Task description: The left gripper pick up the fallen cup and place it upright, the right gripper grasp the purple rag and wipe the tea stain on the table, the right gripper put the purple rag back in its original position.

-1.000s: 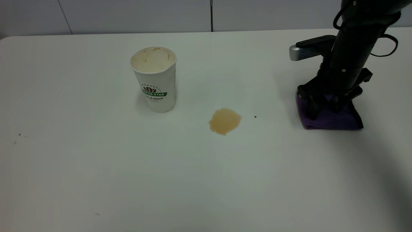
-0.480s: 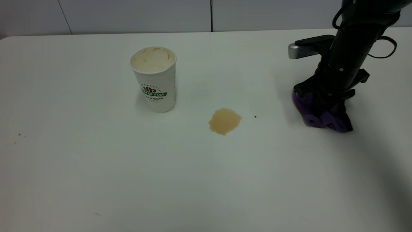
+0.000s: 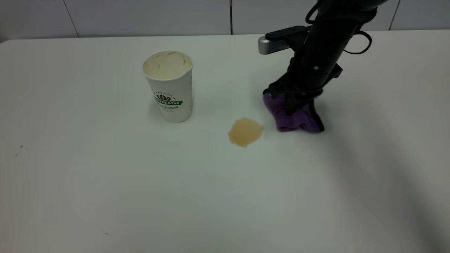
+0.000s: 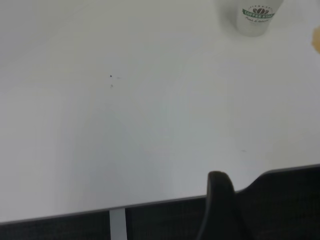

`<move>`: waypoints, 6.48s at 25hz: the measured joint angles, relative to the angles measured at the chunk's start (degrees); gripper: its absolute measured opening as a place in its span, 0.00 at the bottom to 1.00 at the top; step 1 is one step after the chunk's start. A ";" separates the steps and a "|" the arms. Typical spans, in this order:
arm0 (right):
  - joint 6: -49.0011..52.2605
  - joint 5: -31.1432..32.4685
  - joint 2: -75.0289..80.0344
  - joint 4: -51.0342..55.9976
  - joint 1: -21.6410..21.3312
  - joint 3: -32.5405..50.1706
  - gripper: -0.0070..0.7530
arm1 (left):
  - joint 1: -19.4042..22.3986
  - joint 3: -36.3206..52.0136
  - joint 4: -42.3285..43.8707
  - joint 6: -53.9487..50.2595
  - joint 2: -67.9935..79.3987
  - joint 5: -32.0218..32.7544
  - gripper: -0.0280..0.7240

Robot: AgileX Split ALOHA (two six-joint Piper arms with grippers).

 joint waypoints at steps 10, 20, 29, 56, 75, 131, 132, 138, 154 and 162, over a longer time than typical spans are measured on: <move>-0.17 8.38 5.72 -0.22 6.94 -11.80 0.07 | 0.00 0.00 0.00 -0.01 0.00 0.00 0.72; -2.46 22.21 5.82 0.24 14.70 -12.92 0.07 | 0.00 0.00 0.00 -0.01 0.00 0.00 0.72; -3.02 23.83 5.82 -1.10 17.32 -12.92 0.07 | 0.00 0.00 0.00 -0.01 0.00 0.00 0.72; 10.38 23.54 6.90 -14.74 -12.45 -13.45 0.09 | 0.00 0.00 0.00 0.07 0.00 -0.02 0.72; 2.88 25.29 4.37 -9.47 -12.75 -13.68 0.81 | 0.00 0.00 0.00 0.02 0.00 -0.02 0.72; 13.67 33.69 -115.97 -8.07 -12.74 70.72 0.65 | 0.00 0.00 0.00 0.08 0.00 -0.02 0.72; 14.55 33.64 -117.89 -8.69 -12.74 71.18 0.65 | 0.00 0.00 0.00 0.08 0.00 -0.02 0.72; 18.66 33.34 -125.45 -12.32 -12.74 71.67 0.65 | 0.00 0.00 0.00 0.08 0.00 -0.02 0.72; 18.93 33.58 -138.26 -12.39 -18.34 71.67 0.65 | 0.00 0.00 0.00 0.03 0.00 -0.02 0.72; 18.98 34.02 -147.00 -12.39 -25.20 71.67 0.65 | 0.00 0.00 0.00 0.03 0.00 -0.02 0.72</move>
